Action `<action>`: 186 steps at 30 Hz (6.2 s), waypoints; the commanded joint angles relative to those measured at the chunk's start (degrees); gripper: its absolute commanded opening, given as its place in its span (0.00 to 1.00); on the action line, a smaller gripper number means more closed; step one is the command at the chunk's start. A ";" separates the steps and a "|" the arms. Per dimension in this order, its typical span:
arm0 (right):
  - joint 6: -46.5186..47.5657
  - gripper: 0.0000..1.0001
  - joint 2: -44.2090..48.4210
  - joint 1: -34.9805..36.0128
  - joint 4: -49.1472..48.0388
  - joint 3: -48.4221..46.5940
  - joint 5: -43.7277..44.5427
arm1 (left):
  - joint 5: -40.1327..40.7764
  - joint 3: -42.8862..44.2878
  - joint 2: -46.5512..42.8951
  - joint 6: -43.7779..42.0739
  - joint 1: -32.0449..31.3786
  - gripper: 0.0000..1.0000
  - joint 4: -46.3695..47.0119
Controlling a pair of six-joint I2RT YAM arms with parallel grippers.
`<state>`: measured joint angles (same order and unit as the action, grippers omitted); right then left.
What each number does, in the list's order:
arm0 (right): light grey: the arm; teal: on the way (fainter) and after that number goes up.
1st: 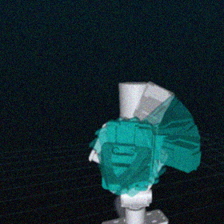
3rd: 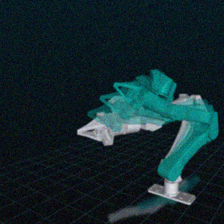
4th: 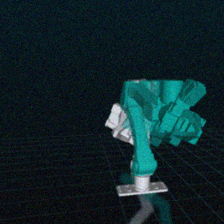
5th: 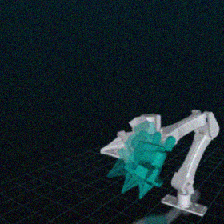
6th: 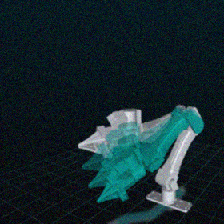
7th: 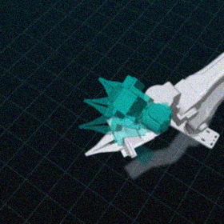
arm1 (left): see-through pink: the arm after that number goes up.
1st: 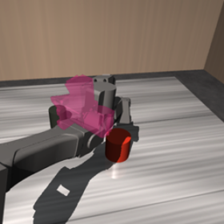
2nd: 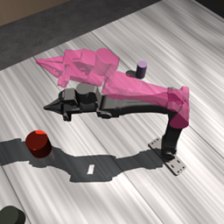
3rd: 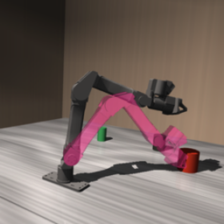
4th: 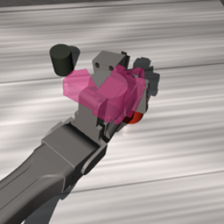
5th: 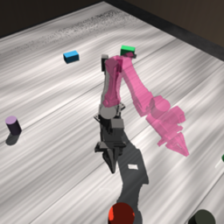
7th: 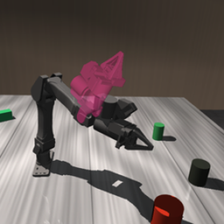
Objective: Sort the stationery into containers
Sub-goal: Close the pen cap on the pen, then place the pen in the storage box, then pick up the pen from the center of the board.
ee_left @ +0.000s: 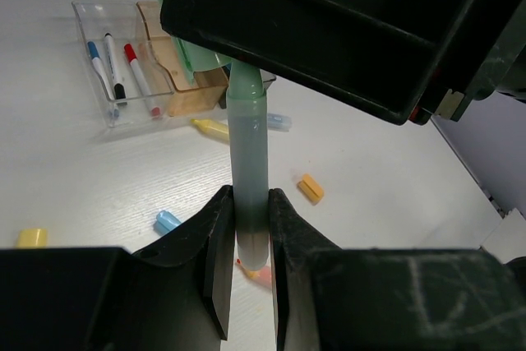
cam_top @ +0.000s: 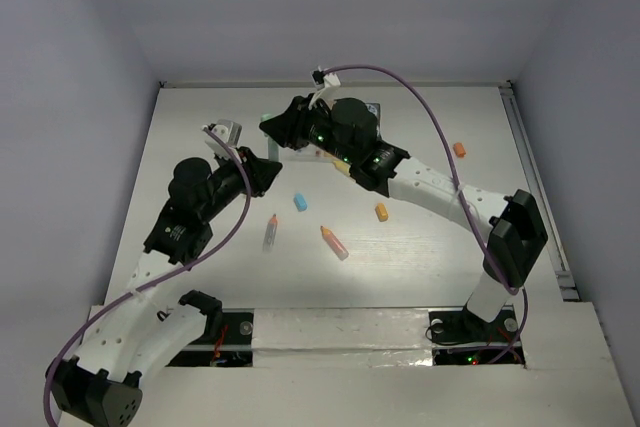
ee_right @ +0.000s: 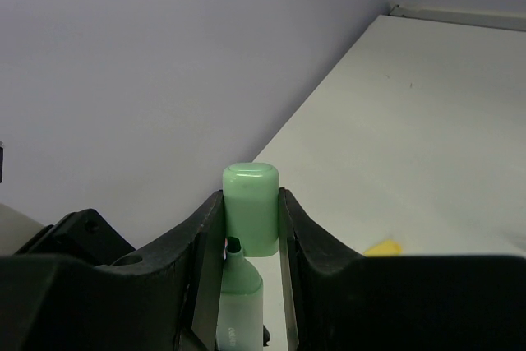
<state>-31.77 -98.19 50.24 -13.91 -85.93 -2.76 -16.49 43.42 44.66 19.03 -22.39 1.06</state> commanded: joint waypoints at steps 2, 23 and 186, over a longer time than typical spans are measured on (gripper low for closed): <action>0.83 0.16 2.04 0.47 -4.45 0.85 1.53 | -0.29 0.97 -0.63 0.66 0.33 0.00 3.77; 4.52 0.18 3.09 0.47 -6.74 0.32 6.10 | -2.14 1.23 1.13 -0.39 0.33 0.00 2.72; 11.74 1.00 5.19 -5.95 23.57 16.64 1.62 | 21.85 -0.17 -11.44 -1.98 0.51 0.99 -6.42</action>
<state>-19.25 -96.25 40.71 9.76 -76.01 -0.89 3.97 43.46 34.79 16.80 -22.37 -7.14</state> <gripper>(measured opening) 0.940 0.989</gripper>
